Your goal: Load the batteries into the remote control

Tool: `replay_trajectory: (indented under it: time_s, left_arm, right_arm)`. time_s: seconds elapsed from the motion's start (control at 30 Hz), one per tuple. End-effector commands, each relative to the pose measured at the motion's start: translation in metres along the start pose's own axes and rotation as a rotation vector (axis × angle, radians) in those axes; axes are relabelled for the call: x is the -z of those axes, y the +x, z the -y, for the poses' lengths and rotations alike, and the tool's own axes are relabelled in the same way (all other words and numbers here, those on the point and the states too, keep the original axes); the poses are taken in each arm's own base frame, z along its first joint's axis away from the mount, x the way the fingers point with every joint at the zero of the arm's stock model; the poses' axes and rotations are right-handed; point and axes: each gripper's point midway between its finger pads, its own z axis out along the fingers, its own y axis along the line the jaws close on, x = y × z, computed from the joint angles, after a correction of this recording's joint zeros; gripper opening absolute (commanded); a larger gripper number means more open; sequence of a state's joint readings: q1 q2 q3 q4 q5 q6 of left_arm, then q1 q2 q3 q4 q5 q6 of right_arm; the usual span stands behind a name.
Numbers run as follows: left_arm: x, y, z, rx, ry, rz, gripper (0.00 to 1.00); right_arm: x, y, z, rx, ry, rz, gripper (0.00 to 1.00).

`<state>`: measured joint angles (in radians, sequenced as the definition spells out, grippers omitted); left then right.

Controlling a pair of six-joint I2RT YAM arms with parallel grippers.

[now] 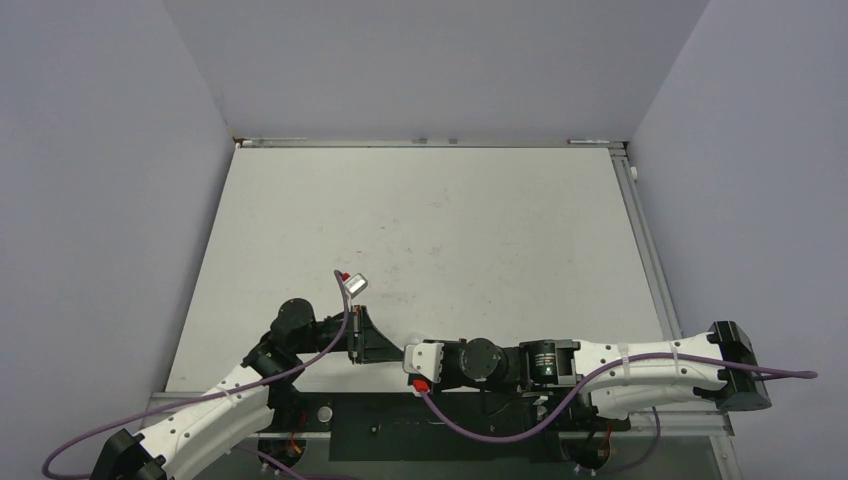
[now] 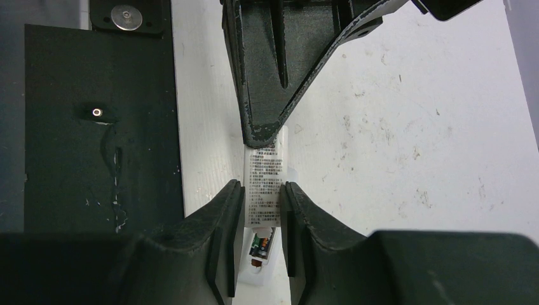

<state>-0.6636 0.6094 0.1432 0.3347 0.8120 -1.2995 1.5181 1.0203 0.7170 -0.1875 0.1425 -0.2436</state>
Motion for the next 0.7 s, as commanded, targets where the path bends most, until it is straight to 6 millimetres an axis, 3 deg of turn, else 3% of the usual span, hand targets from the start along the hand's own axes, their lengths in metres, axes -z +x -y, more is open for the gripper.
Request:
replay_trajectory:
  time_s: [0.0, 0.4, 0.57, 0.67]
  left_arm:
    - [0.0008, -0.0045, 0.0267, -0.081, 0.064, -0.002, 0.0]
    - [0.0009, -0.0041, 0.0295, -0.085, 0.076, -0.006, 0.0]
    - [0.0008, -0.0044, 0.032, -0.089, 0.08, -0.01, 0.0]
    - [0.0009, -0.0042, 0.0325, -0.092, 0.082, -0.012, 0.0]
  right_arm:
    - [-0.0001, -0.0068, 0.0046, -0.011, 0.018, 0.031, 0.1]
    - [0.0045, -0.008, 0.008, -0.015, 0.03, 0.033, 0.09]
    - [0.0053, -0.0047, 0.009, -0.018, 0.038, 0.021, 0.36]
    - [0.0055, -0.0024, 0.0113, -0.019, 0.053, 0.01, 0.4]
